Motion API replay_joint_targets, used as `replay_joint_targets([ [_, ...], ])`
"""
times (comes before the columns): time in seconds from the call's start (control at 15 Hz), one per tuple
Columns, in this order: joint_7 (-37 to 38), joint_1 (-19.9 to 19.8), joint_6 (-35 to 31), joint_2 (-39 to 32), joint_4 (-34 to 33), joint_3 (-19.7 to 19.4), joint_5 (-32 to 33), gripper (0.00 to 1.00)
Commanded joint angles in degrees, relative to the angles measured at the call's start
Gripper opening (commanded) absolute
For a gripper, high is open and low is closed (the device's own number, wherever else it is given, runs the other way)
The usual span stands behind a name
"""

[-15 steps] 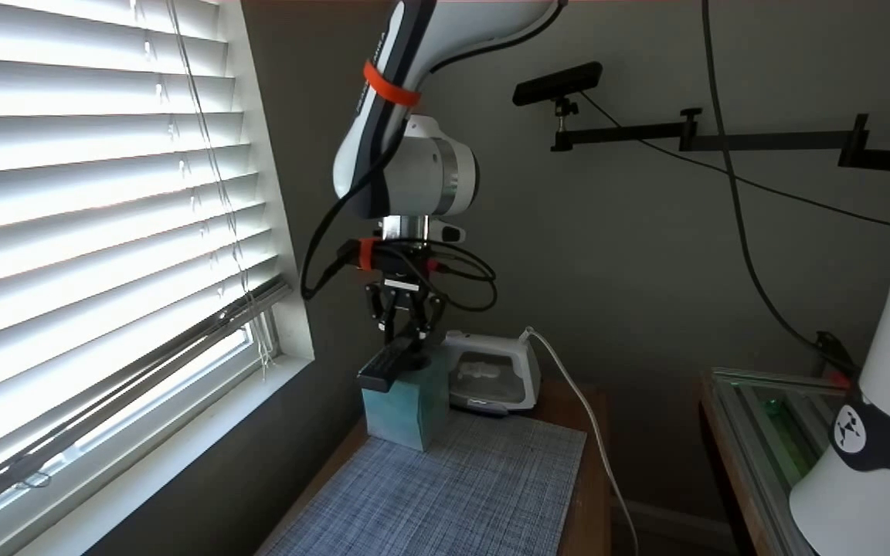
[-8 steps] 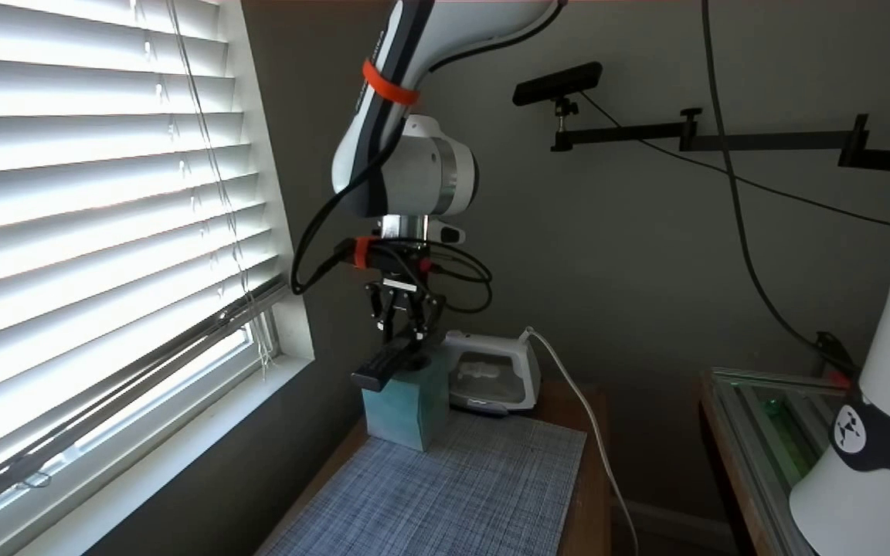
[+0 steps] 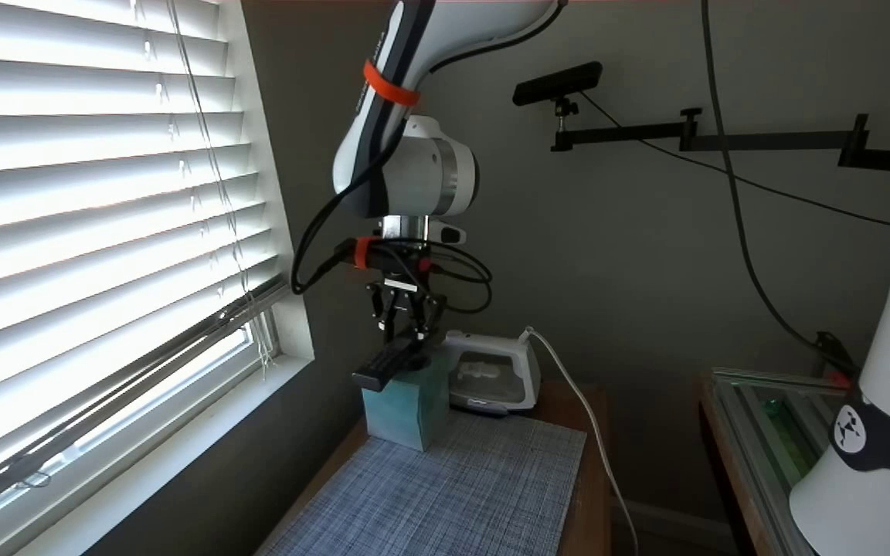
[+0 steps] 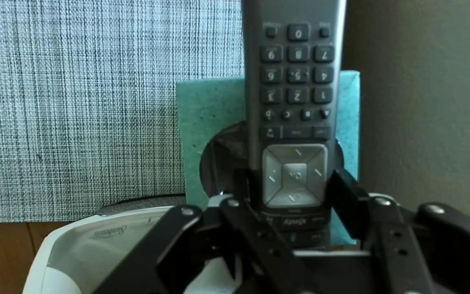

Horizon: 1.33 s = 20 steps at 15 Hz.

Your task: Put the remote on top of the box

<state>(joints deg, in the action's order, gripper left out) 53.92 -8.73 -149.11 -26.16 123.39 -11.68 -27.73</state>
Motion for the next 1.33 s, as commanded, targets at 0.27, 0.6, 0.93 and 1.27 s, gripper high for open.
replay_joint_targets([
  [0.27,1.9,0.5,1.1,-0.1,-0.8,-1.2,3.3,1.0],
  [0.6,-3.5,-1.0,2.2,5.3,2.8,0.2,2.2,1.0],
  [0.93,-10.7,-1.7,2.1,14.4,7.8,-0.9,3.4,1.0],
  [1.27,-20.6,-2.8,3.8,17.1,8.2,-0.9,1.8,1.0],
])
